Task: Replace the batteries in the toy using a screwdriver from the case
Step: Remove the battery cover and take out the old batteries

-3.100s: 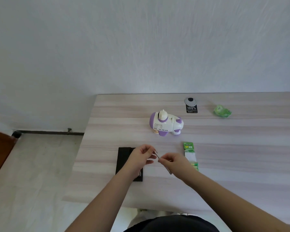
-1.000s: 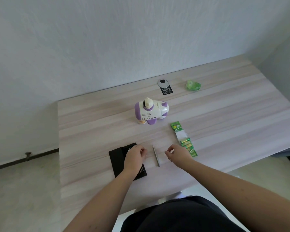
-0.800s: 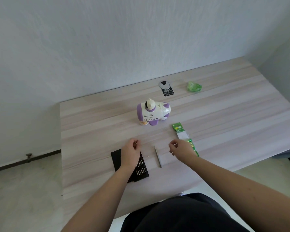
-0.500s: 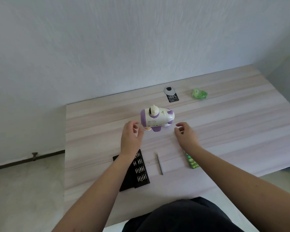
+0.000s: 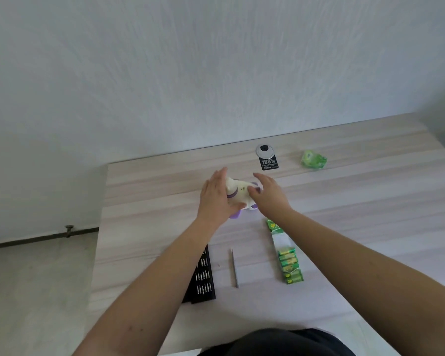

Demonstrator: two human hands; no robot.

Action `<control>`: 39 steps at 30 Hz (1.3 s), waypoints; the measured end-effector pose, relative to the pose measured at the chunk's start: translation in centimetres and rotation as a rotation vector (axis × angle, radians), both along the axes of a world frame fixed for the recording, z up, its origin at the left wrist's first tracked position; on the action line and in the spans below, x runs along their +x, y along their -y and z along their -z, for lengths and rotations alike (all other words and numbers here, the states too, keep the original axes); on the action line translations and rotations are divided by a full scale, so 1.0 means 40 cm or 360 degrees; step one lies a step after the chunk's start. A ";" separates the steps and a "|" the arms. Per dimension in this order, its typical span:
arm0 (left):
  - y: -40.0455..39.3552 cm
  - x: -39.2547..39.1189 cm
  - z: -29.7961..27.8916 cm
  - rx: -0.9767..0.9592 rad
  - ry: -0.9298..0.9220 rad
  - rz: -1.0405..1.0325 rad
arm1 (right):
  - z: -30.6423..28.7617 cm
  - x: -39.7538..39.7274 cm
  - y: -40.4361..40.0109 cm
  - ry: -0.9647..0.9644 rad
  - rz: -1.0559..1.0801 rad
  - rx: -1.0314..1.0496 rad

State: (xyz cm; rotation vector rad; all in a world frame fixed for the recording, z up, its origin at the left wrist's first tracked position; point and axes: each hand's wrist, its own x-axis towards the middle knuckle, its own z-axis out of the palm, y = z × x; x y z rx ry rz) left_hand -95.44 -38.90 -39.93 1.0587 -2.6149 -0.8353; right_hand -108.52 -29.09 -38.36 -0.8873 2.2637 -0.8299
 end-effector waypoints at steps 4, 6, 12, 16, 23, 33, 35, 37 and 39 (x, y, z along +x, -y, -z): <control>0.009 -0.011 0.011 0.0155 -0.0027 -0.0101 | 0.012 -0.010 0.017 0.0158 -0.0046 0.0048; 0.015 -0.013 0.015 0.0178 -0.0052 -0.0115 | 0.010 -0.017 0.023 0.0202 -0.0039 0.0045; 0.016 -0.017 0.010 0.0239 -0.0080 -0.0156 | -0.006 -0.047 0.042 0.0204 -0.0122 0.0122; 0.011 -0.007 0.010 0.0228 -0.0081 -0.0143 | -0.009 -0.052 0.051 0.0239 -0.0133 0.0168; 0.008 -0.003 0.009 0.0226 -0.0058 -0.0147 | -0.029 -0.058 0.063 0.0242 -0.0206 0.0256; 0.005 0.000 0.017 0.0153 -0.0071 -0.0120 | -0.062 -0.023 0.090 -0.0073 -0.0379 0.0577; 0.004 0.001 0.019 0.0148 -0.0074 -0.0121 | -0.064 -0.011 0.094 -0.0234 -0.0410 0.0640; 0.003 0.001 0.021 0.0142 -0.0081 -0.0120 | -0.063 0.001 0.096 -0.0288 -0.0391 0.0643; 0.002 0.001 0.022 0.0125 -0.0086 -0.0106 | -0.063 0.008 0.097 -0.0287 -0.0363 0.0622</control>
